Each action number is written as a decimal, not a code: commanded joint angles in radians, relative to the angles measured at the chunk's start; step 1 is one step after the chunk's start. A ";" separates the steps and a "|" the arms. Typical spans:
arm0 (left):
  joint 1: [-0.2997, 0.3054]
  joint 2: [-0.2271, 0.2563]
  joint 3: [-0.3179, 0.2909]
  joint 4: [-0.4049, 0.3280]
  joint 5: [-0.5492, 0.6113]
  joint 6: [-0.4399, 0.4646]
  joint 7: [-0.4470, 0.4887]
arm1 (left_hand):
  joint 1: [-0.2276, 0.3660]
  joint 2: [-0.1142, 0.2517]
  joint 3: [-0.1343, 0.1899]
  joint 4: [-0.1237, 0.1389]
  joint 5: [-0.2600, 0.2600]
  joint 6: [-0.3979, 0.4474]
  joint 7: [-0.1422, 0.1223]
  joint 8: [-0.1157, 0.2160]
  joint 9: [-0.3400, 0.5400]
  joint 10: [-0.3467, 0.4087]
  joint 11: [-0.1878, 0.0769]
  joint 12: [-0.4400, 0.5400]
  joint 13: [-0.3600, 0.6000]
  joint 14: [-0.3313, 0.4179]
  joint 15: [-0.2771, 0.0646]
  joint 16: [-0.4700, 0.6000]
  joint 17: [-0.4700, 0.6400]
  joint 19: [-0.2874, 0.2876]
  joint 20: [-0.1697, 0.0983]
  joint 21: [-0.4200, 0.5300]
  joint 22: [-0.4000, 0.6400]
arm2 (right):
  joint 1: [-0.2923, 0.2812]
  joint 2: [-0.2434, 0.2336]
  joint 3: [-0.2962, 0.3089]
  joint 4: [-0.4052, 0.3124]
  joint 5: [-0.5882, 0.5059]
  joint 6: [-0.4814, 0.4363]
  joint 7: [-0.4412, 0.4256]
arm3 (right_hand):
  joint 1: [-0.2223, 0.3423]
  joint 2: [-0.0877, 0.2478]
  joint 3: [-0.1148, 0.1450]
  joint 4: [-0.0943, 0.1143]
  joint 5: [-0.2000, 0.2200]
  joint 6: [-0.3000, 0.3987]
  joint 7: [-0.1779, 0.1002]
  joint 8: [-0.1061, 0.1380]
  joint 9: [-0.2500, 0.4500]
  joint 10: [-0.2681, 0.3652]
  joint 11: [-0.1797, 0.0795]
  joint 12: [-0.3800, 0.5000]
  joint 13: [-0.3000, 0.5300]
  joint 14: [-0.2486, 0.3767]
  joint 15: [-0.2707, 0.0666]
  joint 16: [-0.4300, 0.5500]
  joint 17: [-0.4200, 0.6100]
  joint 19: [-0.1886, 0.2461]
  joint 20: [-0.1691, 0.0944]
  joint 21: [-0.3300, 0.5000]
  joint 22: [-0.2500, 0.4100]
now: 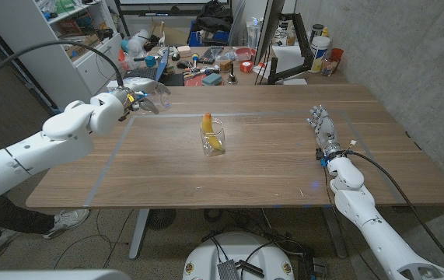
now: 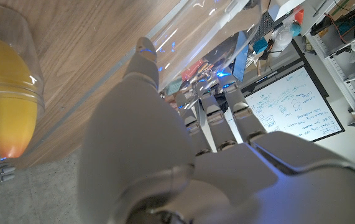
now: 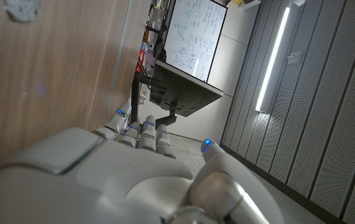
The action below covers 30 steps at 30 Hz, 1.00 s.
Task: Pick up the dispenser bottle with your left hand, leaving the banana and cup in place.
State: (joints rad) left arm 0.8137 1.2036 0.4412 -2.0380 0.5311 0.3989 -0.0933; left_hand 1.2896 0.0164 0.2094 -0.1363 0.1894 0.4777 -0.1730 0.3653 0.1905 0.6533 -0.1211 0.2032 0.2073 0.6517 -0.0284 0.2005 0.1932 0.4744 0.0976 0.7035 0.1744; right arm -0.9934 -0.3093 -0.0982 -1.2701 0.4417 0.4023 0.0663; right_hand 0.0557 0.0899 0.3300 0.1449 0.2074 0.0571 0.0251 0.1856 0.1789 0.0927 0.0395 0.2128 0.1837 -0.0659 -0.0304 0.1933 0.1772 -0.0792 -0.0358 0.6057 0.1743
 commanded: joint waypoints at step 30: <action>0.194 -0.133 -0.232 0.014 0.056 -0.102 0.159 | -0.015 0.082 0.020 0.028 0.003 0.235 0.015 -0.003 0.002 0.109 -0.080 0.004 0.003 0.052 -0.201 0.004 0.003 0.145 -0.261 0.015 0.009 | 0.010 0.006 -0.004 0.019 -0.006 0.033 0.014 | 0.002 0.068 -0.005 -0.001 0.006 0.008 0.004 0.005 0.005 0.008 -0.001 0.000 0.002 0.008 -0.017 -0.004 -0.001 0.010 -0.101 -0.009 0.004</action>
State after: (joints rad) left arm 0.9560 1.1244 0.2778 -2.0350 0.5671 0.3374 0.0260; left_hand 1.2896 0.0164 0.2052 -0.1322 0.1911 0.4831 -0.1716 0.3590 0.1907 0.6554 -0.1196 0.2048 0.2068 0.6618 -0.0252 0.2018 0.1934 0.4728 0.0960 0.7143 0.1745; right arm -0.9854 -0.3042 -0.1014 -1.2559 0.4377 0.4304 0.0785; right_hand 0.0557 0.0899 0.3300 0.1450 0.2074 0.0572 0.0250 0.1856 0.1789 0.0927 0.0395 0.2128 0.1836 -0.0605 -0.0360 0.1933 0.1772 -0.0722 -0.0358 0.5989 0.1743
